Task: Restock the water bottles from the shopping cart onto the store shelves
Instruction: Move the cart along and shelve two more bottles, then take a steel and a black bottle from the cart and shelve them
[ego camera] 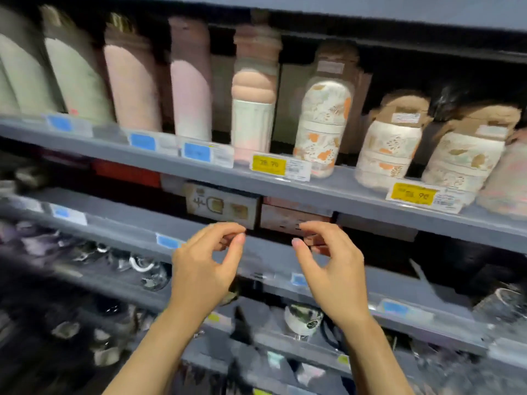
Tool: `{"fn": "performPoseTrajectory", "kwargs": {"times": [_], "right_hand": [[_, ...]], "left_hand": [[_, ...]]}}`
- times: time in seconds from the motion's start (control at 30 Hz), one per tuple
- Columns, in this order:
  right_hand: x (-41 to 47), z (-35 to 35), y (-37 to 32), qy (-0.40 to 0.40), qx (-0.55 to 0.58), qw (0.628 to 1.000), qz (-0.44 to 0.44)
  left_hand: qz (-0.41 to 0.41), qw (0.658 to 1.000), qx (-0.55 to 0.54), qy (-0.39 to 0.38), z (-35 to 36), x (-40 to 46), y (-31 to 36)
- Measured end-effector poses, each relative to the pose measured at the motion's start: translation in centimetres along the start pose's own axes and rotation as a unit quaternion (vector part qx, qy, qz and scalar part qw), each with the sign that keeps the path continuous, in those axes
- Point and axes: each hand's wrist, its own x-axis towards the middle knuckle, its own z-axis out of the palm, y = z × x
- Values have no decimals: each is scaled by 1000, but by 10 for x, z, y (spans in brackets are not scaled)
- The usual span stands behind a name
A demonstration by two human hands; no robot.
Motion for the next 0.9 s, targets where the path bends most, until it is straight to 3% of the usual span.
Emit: {"fn": "performPoseTrajectory", "kwargs": {"times": [0.2, 0.37, 0.53, 0.63, 0.8, 0.9], "right_hand": [[-38, 152, -82, -136, 132, 976, 103], [-77, 281, -137, -286, 112, 947, 93], [-121, 397, -202, -448, 114, 885, 65], [-144, 454, -238, -506, 105, 856, 29], [-172, 544, -290, -596, 98, 797, 12], [-180, 603, -317, -606, 81, 791, -12]], "left_hand": [[-142, 988, 63, -23, -158, -38, -97], [-245, 951, 180, -53, -285, -92, -164], [-375, 904, 198, 50, -400, -147, -205], [-432, 873, 196, 115, -455, -175, -221], [-486, 834, 219, 143, -528, -206, -248], [-511, 815, 236, 136, -568, -206, -285]]}}
